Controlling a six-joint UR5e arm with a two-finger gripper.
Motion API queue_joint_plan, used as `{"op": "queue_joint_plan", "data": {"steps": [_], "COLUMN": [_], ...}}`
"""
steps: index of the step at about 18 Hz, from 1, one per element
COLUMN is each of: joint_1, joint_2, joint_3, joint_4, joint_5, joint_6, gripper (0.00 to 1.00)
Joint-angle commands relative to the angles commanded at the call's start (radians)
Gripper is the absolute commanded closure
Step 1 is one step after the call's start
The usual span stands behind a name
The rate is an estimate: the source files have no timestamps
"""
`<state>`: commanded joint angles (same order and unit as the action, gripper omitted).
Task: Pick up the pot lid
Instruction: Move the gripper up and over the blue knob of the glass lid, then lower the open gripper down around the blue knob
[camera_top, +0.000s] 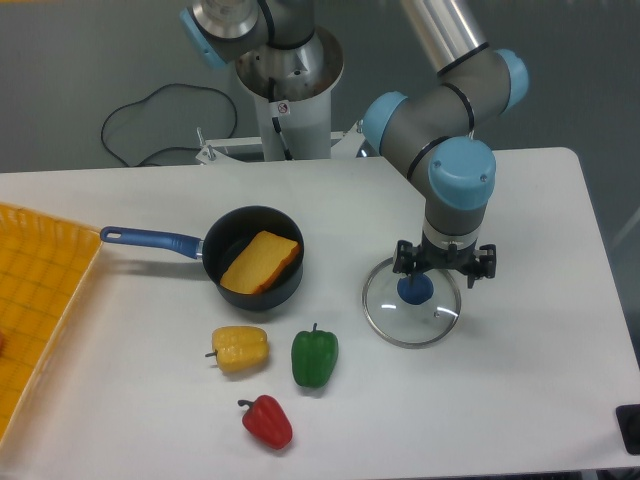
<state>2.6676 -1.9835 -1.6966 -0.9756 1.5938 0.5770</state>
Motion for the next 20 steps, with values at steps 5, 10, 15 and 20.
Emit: {"op": "queue_joint_plan", "data": {"steps": [5,10,15,20], "joint_1": [0.003,-0.009,-0.046,-0.051], "joint_2": [-0.005,-0.005,-0.049,-0.052], "joint_3": [-0.002,-0.005,-0.008,-0.011], "joint_4": [0.005,0.044,0.066,0.069], "joint_5": [-0.003,-0.009,-0.002,0.002], "joint_6": [-0.179,-0.258,-0.279,-0.278], "gripper": [0.0,0.0,0.0,0.0]}}
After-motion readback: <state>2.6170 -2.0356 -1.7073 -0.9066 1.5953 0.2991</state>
